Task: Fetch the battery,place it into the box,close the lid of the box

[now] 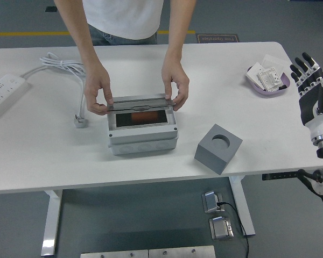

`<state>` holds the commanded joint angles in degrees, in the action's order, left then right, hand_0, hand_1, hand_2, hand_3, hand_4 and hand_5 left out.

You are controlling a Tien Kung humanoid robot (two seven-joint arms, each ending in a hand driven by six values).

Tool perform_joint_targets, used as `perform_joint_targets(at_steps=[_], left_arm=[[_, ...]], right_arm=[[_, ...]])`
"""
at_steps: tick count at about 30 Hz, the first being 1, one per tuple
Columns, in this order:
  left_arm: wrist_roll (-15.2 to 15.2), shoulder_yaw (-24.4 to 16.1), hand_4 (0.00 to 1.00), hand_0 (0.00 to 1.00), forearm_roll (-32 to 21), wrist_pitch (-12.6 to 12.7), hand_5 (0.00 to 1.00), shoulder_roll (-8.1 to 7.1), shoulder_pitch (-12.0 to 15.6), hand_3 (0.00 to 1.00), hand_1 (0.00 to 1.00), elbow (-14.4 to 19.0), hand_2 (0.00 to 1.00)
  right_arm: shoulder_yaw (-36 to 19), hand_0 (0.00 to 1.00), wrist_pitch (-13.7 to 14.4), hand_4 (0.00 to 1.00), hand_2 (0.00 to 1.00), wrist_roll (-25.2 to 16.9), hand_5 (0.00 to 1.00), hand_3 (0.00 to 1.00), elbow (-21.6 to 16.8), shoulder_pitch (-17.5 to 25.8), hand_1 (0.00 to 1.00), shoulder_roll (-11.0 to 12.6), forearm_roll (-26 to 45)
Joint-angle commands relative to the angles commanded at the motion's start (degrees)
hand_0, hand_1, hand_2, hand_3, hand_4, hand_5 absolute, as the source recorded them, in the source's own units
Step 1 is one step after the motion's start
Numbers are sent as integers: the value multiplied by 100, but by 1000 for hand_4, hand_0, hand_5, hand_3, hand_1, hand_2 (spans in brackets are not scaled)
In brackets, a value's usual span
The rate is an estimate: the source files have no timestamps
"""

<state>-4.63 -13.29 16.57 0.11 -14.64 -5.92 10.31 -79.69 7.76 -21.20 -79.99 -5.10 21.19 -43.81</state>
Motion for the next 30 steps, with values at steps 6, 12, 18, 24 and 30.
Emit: perform_joint_targets(at_steps=[6,12,18,24,30], left_arm=[[2,18,624,733,-12,2,422,-2,-4,765,755,0,751],[16,64,624,734,-47,5,422,0,-4,767,755,0,751],[25,94,625,733,-73,7,420,-5,-2,768,755,0,751],[23,90,625,733,-67,8,420,-4,-8,768,755,0,751],[9,17,624,733,1,6,423,-1,-13,767,754,0,751]], right_arm=[[-16,996,9,998,880,14,998,878,-10,-1,880,-5,-18],[-38,996,13,998,878,25,998,878,-15,10,879,-8,-24],[-55,994,19,998,878,33,998,875,-20,17,878,-14,-31],[-67,991,26,998,877,38,998,873,-20,20,877,-17,-32],[-70,991,29,998,877,36,998,872,-21,23,877,-14,-27]])
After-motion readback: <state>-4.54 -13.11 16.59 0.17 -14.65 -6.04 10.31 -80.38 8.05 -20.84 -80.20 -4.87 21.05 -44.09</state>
